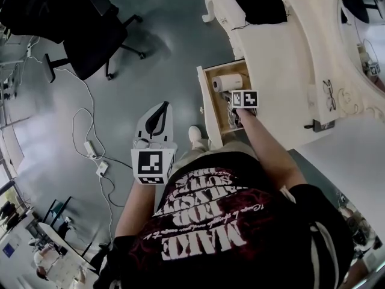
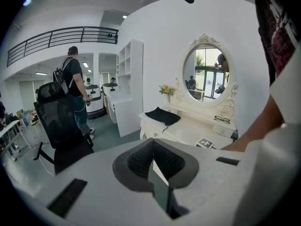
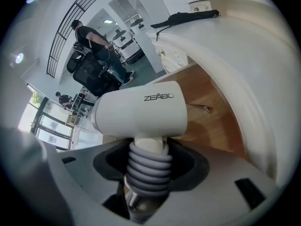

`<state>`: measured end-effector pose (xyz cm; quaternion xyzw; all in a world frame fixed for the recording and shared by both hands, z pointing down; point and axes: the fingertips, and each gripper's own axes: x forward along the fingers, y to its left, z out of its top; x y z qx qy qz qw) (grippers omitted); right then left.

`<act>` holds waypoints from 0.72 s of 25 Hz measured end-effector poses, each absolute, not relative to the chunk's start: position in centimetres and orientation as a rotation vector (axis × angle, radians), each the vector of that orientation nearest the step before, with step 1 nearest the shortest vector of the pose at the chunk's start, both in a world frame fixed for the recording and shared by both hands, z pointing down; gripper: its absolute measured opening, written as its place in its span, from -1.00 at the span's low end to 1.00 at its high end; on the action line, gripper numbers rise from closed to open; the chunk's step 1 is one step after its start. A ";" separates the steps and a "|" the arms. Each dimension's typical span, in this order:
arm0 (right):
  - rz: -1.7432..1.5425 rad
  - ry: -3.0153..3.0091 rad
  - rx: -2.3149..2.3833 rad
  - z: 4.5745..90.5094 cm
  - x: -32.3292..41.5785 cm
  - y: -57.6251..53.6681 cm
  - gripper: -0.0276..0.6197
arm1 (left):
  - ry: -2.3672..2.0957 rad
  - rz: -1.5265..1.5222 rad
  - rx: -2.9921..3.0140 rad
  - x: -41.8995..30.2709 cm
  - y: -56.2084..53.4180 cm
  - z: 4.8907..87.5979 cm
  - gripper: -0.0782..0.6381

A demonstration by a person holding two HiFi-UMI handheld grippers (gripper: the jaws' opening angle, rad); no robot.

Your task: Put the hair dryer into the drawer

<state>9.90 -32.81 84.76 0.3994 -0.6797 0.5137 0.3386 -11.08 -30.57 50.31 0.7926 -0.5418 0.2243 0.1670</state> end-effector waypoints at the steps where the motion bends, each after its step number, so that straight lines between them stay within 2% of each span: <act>1: 1.341 -1.762 1.045 85.1 10.0 -32.8 -0.20 | -1.543 0.644 2.250 -11.2 -30.5 50.4 -0.77; 18: 1.357 -1.707 1.118 88.5 11.4 -32.8 -0.20 | -1.517 0.702 2.266 -9.8 -29.1 50.4 -0.77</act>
